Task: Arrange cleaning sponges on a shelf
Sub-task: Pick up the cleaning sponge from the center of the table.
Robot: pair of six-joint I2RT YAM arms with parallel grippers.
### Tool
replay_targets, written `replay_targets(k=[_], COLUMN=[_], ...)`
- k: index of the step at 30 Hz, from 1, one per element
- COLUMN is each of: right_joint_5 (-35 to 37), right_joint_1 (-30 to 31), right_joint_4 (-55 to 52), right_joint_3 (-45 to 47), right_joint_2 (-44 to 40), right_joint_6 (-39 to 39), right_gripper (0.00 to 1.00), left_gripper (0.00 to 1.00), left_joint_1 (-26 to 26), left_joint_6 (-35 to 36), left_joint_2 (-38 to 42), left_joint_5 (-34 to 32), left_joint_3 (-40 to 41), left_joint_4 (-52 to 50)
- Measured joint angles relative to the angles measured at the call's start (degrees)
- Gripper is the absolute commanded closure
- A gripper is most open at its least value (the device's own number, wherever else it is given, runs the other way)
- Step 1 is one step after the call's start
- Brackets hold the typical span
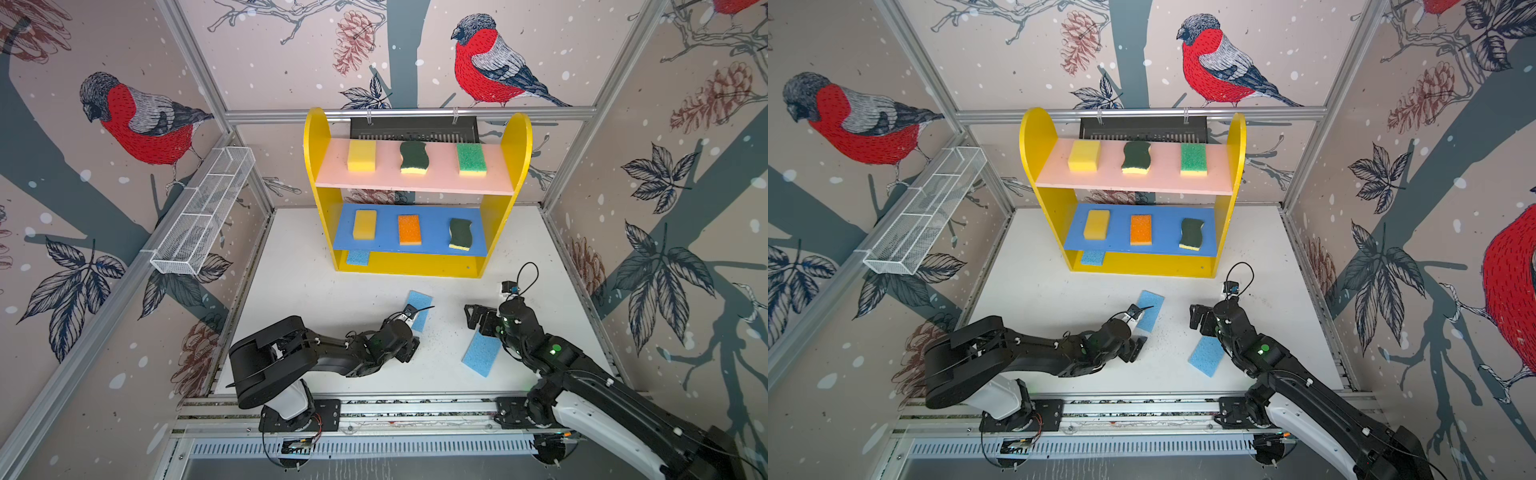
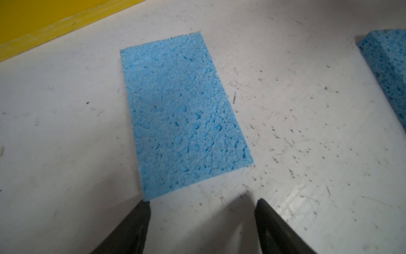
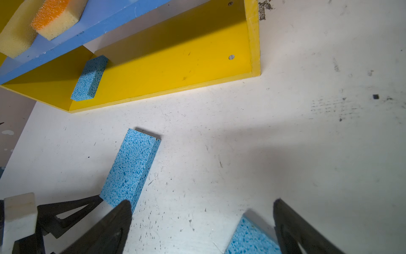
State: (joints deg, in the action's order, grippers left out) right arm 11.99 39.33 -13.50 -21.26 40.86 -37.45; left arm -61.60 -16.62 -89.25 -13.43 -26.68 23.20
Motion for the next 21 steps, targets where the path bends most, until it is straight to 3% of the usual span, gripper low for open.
replay_targets(k=[9,10,11,21], right_joint_5=[0.2,0.2,0.2,0.2], right_joint_1=[-0.1,-0.1,-0.2,-0.4], right_joint_4=[0.1,0.1,0.1,-0.2], right_joint_3=[0.6,0.6,0.6,0.3], right_joint_2=[-0.2,-0.4,-0.6,-3.2], right_joint_6=[0.2,0.4,0.8,3.1], right_gripper=[0.00,0.00,0.00,0.00], left_gripper=[0.22,0.03,0.01,0.02], left_joint_1=[0.2,0.2,0.2,0.2], left_joint_6=[-3.8,-4.9,-5.8,-10.5], left_joint_2=[-3.5,-3.7,-3.8,-3.9], left_joint_5=[-1.6,-1.7,-1.9,-4.8], left_joint_3=[-4.9,-5.3,-5.6,-7.6], left_joint_4=[-2.6,-3.1,-3.4,-7.8])
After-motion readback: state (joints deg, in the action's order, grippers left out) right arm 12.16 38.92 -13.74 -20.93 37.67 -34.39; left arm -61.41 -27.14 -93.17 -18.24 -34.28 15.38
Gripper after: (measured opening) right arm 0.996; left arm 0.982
